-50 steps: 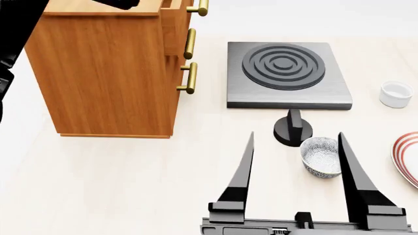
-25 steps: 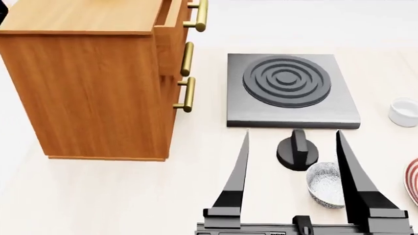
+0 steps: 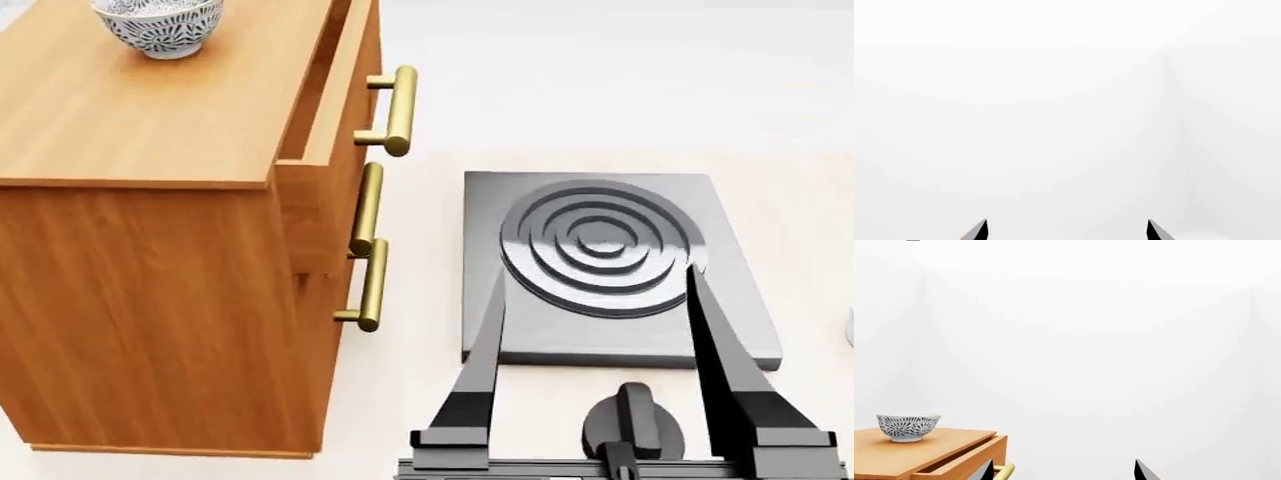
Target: Pick the akita bowl on the wooden cabinet and place it on the plate.
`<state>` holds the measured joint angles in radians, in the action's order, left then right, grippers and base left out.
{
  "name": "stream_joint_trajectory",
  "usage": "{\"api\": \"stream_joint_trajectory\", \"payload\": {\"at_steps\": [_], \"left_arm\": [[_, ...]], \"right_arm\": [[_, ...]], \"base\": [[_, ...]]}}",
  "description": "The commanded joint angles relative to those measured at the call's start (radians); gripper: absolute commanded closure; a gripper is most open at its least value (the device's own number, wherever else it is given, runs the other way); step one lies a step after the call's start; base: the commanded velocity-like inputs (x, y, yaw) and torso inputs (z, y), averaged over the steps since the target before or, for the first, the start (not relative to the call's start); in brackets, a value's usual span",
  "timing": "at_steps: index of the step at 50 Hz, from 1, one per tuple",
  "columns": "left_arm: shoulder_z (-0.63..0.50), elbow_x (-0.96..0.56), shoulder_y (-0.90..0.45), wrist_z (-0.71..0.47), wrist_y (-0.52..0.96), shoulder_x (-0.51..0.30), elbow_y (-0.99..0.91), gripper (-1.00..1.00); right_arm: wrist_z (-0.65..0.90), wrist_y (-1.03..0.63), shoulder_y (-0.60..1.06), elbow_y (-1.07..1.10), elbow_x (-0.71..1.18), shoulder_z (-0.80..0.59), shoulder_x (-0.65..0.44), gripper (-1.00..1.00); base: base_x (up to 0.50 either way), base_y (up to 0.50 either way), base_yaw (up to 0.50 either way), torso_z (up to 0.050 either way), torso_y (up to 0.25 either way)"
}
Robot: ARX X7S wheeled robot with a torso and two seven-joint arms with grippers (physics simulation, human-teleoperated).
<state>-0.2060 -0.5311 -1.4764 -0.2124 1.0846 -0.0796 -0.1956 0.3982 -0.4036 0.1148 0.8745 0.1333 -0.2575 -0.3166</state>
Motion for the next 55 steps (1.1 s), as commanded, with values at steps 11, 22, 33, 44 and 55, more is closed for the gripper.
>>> {"api": "stream_joint_trajectory", "payload": {"at_steps": [11, 22, 33, 44, 55], "left_arm": [[0.004, -0.049, 0.000, -0.023, 0.021, -0.018, -0.028, -1.00], [-0.010, -0.054, 0.001, -0.023, 0.004, -0.026, -0.006, -1.00], [-0.014, -0.067, -0.010, -0.029, -0.001, -0.022, 0.014, -1.00], [-0.073, -0.037, -0.075, -0.014, -0.056, -0.004, 0.118, -1.00], [-0.103, -0.008, -0.189, 0.045, -0.148, 0.021, 0.384, -1.00]], "right_arm": [[0.021, -0.018, 0.006, 0.014, -0.010, -0.016, -0.008, -1.00], [0.025, -0.007, 0.007, -0.002, 0.010, -0.005, -0.006, -1.00], [0.036, 0.003, 0.007, -0.004, 0.018, 0.002, -0.005, -1.00], [0.035, 0.022, 0.001, -0.012, 0.022, -0.008, -0.009, -1.00], [0.036, 0.057, -0.008, -0.055, 0.049, 0.021, -0.013, -1.00]], "base": [[0.22, 0.00, 0.00, 0.000, 0.001], [0.00, 0.00, 0.00, 0.000, 0.000], [0.03, 0.00, 0.00, 0.000, 0.000], [0.00, 0.00, 0.00, 0.000, 0.000], [0.00, 0.00, 0.00, 0.000, 0.000]]}}
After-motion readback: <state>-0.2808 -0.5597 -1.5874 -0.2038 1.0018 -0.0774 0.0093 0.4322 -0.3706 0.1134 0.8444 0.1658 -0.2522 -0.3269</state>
